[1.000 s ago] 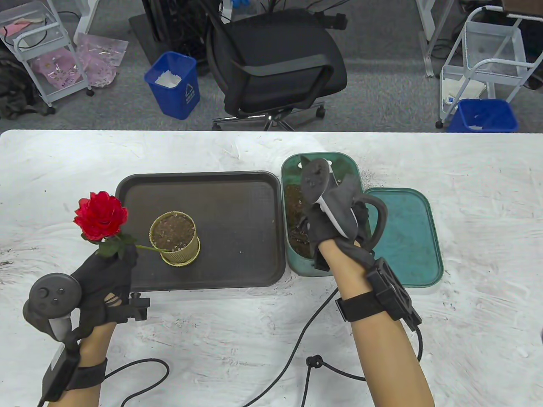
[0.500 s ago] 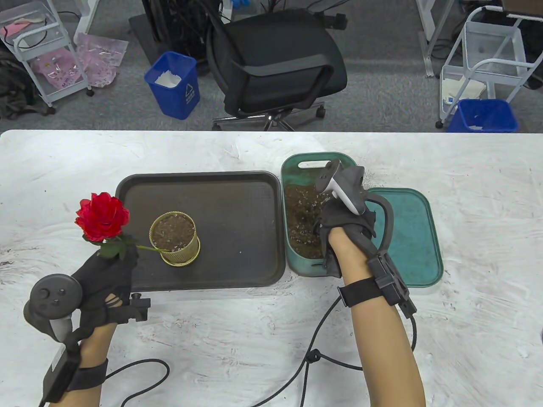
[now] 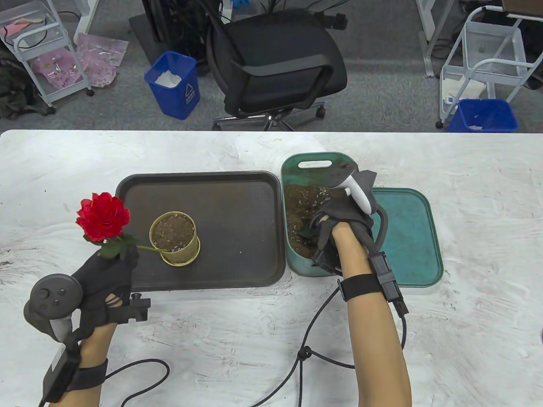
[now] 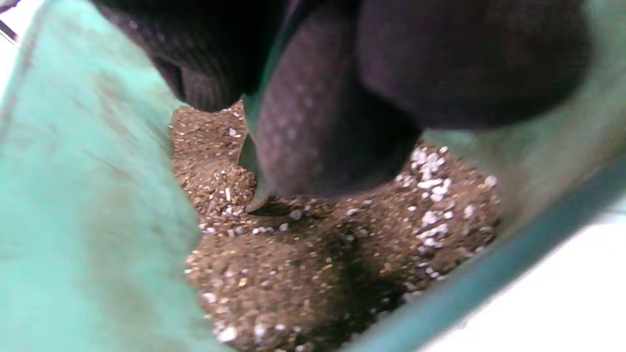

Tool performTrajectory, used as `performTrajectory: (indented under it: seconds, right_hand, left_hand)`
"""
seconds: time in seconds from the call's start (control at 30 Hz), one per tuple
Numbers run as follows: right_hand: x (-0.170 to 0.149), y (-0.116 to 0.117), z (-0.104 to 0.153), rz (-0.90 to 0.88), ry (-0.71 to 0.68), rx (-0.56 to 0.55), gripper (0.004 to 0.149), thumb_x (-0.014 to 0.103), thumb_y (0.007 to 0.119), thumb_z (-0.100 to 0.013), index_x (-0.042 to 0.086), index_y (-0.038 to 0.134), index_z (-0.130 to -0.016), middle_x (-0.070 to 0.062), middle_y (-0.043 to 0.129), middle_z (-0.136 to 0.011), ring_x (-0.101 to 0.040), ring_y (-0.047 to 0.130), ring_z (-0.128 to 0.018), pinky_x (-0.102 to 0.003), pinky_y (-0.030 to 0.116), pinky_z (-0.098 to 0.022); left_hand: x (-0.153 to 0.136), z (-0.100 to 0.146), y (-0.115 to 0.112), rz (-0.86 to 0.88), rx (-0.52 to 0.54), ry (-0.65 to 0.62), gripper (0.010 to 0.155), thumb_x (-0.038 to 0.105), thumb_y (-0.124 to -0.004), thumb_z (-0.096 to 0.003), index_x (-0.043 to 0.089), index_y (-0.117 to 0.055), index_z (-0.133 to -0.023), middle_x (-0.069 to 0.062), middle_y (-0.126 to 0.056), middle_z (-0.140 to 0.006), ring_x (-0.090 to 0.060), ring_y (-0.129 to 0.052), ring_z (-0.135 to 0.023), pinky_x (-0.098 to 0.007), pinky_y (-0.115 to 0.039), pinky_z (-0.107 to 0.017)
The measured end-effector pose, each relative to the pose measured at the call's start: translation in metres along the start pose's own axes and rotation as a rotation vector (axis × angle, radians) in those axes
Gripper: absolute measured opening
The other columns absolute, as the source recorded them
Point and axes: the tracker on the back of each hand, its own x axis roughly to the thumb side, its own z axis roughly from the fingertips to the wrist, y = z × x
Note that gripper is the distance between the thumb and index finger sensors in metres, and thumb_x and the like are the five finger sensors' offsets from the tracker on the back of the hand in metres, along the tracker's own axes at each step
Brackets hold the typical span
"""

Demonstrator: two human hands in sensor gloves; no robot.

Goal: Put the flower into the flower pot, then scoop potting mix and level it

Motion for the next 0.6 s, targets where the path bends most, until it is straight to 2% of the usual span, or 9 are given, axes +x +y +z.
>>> performTrajectory:
  seconds: [0.2,0.6]
  right_hand:
    - [-0.009,0.001,-0.004,-0.163,-0.03,0.042,0.052,0.032,0.078,-0.043,0.004,0.076,-0.087,-0.016,0.099,-0.062,-0.025,0.106,-0.024,-0.036,0.094,-0.011]
    - [-0.031,-0.022,0.019,-0.342,-0.066,-0.047,0.051,0.032,0.077,-0.043,0.004,0.076,-0.087,-0.016,0.099,-0.061,-0.025,0.107,-0.024,-0.036,0.094,-0.01]
  left_hand:
    - [0.001,0.0,0.0,-0.003,0.001,-0.001,0.042,0.047,-0.093,-0.0413,0.021,-0.099,-0.074,0.004,-0.107,-0.057,-0.019,-0.116,-0.035,-0.036,-0.096,-0.034]
    - [0.0,0.0,0.0,0.002,-0.001,-0.001,0.042,0.047,-0.093,-0.0412,0.021,-0.099,-0.074,0.004,-0.107,-0.057,-0.02,-0.116,-0.035,-0.036,-0.096,-0.034]
